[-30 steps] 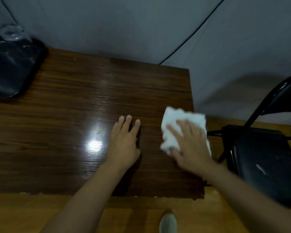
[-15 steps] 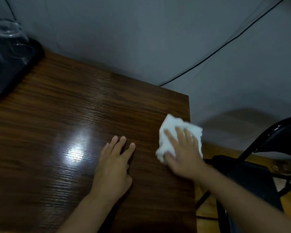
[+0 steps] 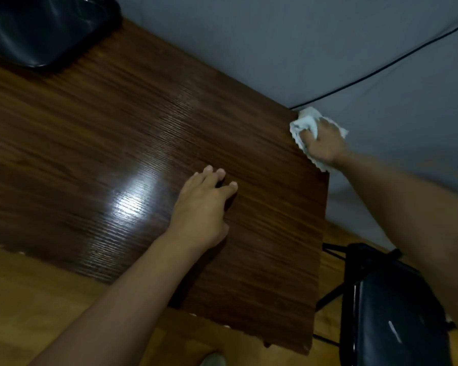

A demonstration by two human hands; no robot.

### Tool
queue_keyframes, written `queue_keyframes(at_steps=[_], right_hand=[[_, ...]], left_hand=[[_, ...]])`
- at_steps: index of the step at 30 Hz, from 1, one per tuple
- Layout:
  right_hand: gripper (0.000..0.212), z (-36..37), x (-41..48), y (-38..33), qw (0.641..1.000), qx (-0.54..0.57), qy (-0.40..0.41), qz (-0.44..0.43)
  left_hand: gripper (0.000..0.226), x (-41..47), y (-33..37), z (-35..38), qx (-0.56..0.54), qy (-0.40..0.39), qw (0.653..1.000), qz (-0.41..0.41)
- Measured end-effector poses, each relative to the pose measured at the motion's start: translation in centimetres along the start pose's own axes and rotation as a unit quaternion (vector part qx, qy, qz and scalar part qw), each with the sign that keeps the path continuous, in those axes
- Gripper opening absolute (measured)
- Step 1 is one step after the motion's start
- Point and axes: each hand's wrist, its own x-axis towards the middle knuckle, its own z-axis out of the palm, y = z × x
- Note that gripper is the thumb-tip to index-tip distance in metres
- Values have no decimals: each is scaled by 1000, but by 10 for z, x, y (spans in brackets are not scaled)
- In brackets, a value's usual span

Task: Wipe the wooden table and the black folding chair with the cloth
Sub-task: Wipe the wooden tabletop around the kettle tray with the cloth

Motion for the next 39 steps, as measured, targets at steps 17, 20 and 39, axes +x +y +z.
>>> queue_keyframes(at_steps=[17,20,39], right_hand=[[78,72,-396,-84,995,12,-87,-37],[78,75,-404,-88,994,12,-94,-47],[78,25,-16,-4,992,8,-68,103]], left_hand=[[70,-3,9,-32,51,-108,993,14],[68,-4,5,-30,48,-107,993,29],[70,-6,-8,-6,28,-41,997,55]])
